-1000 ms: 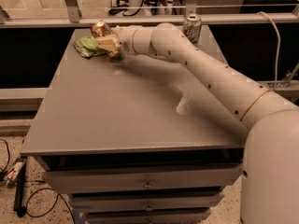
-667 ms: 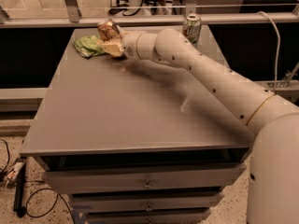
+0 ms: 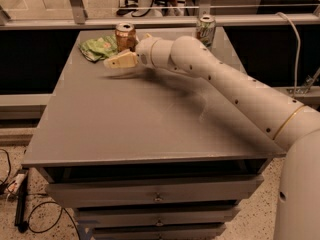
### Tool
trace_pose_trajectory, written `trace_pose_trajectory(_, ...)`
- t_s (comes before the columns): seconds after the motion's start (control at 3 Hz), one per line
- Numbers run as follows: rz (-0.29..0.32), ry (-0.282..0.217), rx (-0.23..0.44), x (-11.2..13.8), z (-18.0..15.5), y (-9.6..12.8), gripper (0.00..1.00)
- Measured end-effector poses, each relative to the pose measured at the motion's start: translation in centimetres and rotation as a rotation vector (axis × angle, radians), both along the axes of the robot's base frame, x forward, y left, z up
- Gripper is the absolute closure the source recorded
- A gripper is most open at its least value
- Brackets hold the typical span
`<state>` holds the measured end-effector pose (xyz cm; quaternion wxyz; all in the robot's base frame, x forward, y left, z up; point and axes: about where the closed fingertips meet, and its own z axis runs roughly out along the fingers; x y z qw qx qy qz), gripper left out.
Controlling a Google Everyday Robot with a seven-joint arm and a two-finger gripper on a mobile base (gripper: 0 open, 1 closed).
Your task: Pick orange can
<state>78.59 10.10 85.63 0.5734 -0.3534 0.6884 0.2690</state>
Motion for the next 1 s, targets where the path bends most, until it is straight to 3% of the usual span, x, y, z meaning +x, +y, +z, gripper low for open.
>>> trace_pose_trajectory(0.33,-0.006,0.000,-0.012,-0.3,0.1,-0.5,0.00)
trace_pose_trajectory(0.67,-0.024,-0.008,-0.032,-2.0,0.8,-3.4,0.00)
trace_pose_trajectory(1.0,-0.064,0.007,-0.018,-4.9,0.0,-8.4,0.00)
